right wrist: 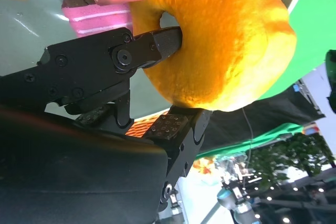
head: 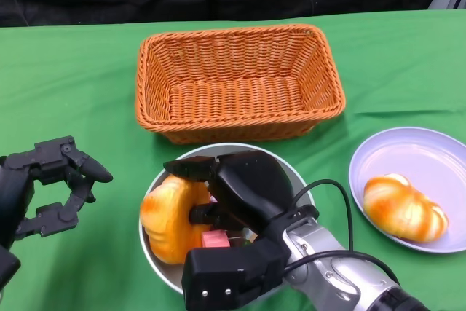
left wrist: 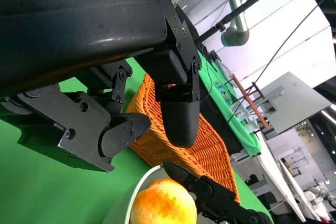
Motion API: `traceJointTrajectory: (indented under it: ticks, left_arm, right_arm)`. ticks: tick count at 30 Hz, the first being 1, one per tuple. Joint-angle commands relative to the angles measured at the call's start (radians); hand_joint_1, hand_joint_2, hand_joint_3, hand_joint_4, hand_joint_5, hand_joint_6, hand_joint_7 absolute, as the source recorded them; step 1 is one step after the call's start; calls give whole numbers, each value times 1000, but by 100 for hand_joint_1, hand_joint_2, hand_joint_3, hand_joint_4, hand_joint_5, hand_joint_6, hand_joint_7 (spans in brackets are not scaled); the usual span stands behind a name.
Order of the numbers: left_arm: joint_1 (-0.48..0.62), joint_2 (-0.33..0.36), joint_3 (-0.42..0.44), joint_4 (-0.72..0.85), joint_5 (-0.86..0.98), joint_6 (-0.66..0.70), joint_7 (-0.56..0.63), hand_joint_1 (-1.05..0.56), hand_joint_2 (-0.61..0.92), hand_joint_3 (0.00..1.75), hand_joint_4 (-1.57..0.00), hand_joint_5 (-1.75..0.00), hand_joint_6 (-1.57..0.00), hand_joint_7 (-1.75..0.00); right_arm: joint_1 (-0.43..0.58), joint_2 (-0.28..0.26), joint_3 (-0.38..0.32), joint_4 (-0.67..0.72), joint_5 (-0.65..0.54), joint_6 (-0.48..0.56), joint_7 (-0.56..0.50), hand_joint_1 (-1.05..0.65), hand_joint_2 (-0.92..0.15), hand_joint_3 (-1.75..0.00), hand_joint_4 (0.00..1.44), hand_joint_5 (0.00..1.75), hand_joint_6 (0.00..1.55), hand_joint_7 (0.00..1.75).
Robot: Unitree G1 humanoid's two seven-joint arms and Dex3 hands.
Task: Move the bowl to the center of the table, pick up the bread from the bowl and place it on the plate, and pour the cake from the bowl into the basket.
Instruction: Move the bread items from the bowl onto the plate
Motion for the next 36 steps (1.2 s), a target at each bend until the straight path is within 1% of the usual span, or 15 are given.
traceJointTrajectory:
  ticks: [1, 4, 6, 10, 12, 17, 22, 27, 31, 36]
  left_arm:
    - [3, 15, 5, 4, -7, -9, 6, 1, 61, 91, -84, -145, -87, -107]
    - [2, 16, 5, 5, -6, -10, 6, 1, 61, 91, -83, -146, -87, -107]
    - [3, 16, 5, 4, -6, -9, 6, 1, 61, 91, -83, -146, -87, -106]
    - [5, 15, 6, 1, -9, -3, 6, 1, 60, 91, -84, -145, -87, -106]
    - [6, 14, 6, 0, -12, -3, 3, 1, 61, 91, -83, -145, -87, -106]
    - [5, 16, 6, 2, -5, -2, 9, 1, 60, 92, -84, -145, -86, -107]
    - [0, 17, 7, 11, -6, -5, 8, 1, 60, 92, -84, -145, -86, -107]
    - [-5, 15, 6, 21, -10, -14, 4, 3, 60, 93, -85, -145, -86, -108]
    - [-8, 16, 6, 27, -14, -17, -2, 2, 59, 95, -85, -145, -86, -108]
    - [-9, 18, 4, 30, -13, -20, -4, 2, 59, 96, -85, -146, -86, -109]
  right_arm:
    - [16, 0, 1, 51, 6, -12, -14, -33, -92, -4, 65, 127, 112, 3]
    - [10, 5, -4, 79, 6, -27, -46, -33, -92, -4, 67, 114, 112, 2]
    - [7, 7, -5, 88, 6, -33, -55, -33, -92, -4, 67, 112, 112, 2]
    - [0, 17, -25, 130, 19, -67, -115, -31, -92, -2, 71, 104, 112, 2]
    - [-4, 19, -28, 143, 17, -76, -130, -30, -92, -2, 70, 108, 113, 2]
    - [-19, 21, -51, 168, 35, -98, -149, -28, -92, -6, 64, 122, 114, 2]
    - [-16, 24, -78, 148, 70, -98, -117, -25, -92, -6, 62, 122, 115, 2]
    - [-8, 29, -109, 136, 122, -130, -87, -20, -92, -6, 64, 125, 116, 2]
    - [-2, 28, -120, 118, 137, -139, -71, -20, -92, -9, 60, 139, 117, 2]
    - [-1, 26, -123, 112, 139, -141, -70, -20, -92, -11, 57, 149, 117, 3]
